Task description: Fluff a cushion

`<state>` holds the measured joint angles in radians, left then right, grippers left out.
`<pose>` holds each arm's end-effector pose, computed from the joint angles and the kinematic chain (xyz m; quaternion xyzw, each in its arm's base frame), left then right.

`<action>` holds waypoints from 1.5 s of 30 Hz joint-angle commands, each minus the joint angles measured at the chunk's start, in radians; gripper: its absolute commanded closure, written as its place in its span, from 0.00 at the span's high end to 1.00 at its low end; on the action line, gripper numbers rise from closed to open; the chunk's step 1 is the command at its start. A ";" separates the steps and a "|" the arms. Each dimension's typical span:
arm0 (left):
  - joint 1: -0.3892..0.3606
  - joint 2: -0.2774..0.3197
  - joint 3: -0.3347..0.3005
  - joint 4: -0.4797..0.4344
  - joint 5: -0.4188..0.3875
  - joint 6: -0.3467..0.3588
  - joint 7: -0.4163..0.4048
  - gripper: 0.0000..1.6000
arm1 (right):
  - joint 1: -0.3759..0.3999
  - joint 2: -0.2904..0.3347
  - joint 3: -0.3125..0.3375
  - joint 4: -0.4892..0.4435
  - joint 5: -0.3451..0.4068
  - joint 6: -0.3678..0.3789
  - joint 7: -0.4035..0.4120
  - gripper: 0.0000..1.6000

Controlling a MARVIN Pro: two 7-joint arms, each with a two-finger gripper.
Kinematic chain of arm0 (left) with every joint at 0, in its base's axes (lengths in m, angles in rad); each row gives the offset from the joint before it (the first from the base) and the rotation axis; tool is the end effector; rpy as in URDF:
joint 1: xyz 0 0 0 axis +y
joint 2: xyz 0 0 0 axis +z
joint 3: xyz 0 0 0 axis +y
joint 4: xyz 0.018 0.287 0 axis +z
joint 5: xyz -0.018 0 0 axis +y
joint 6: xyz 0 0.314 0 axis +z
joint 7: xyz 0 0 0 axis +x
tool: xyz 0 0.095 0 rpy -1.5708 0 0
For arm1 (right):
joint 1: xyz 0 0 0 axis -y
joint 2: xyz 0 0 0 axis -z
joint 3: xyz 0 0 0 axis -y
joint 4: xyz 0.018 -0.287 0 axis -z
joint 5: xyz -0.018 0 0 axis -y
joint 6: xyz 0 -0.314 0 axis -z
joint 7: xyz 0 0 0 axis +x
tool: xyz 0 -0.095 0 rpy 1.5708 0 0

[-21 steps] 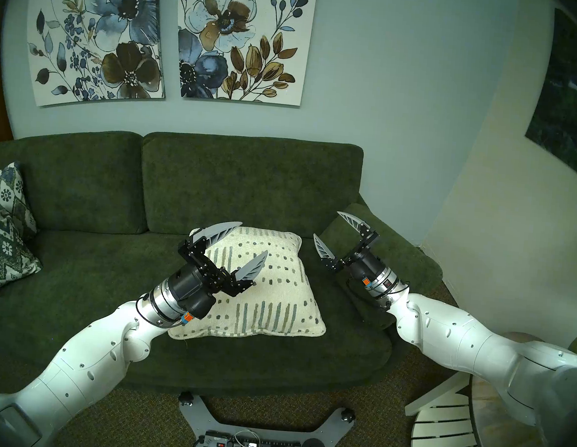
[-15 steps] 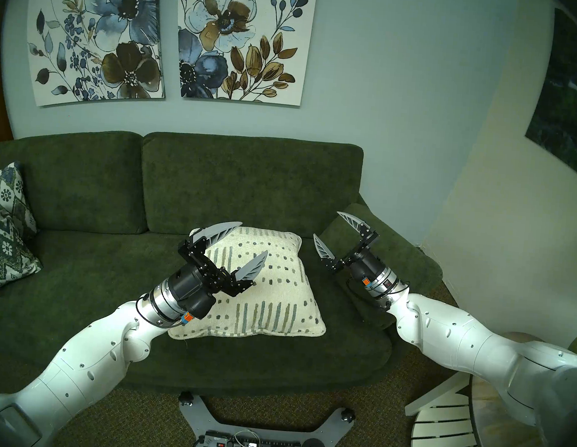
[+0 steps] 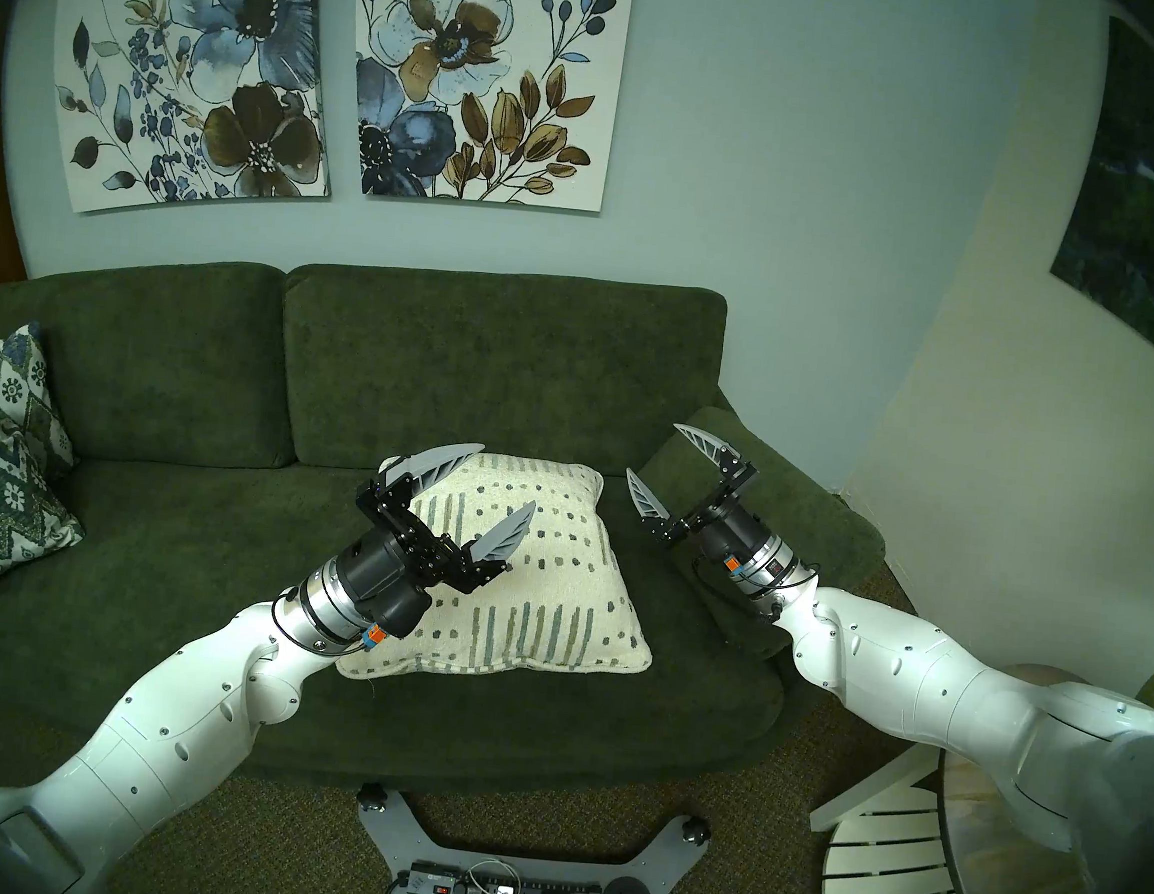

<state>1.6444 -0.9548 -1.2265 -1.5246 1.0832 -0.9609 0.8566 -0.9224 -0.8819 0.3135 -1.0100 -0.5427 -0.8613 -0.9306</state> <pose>0.3241 0.0243 -0.2940 -0.1695 0.4368 -0.8764 0.1114 0.4369 -0.0258 -0.3321 0.2782 0.4730 0.8329 0.0719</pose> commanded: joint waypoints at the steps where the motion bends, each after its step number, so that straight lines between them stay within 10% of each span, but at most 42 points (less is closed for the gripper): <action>1: -0.001 0.001 -0.001 -0.005 0.000 0.001 0.000 1.00 | -0.029 0.004 -0.042 -0.060 -0.019 0.056 0.066 1.00; 16: -0.001 0.001 -0.001 -0.005 0.001 0.001 0.001 1.00 | -0.157 0.081 -0.154 -0.180 -0.019 0.182 0.180 1.00; 45: -0.002 0.000 -0.001 -0.003 0.001 0.001 0.001 1.00 | -0.133 -0.221 -0.199 0.424 0.094 0.105 0.277 1.00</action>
<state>1.6447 -0.9561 -1.2264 -1.5227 1.0834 -0.9609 0.8566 -1.1090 -1.0259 0.0864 -0.6966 -0.4718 -0.7205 -0.6479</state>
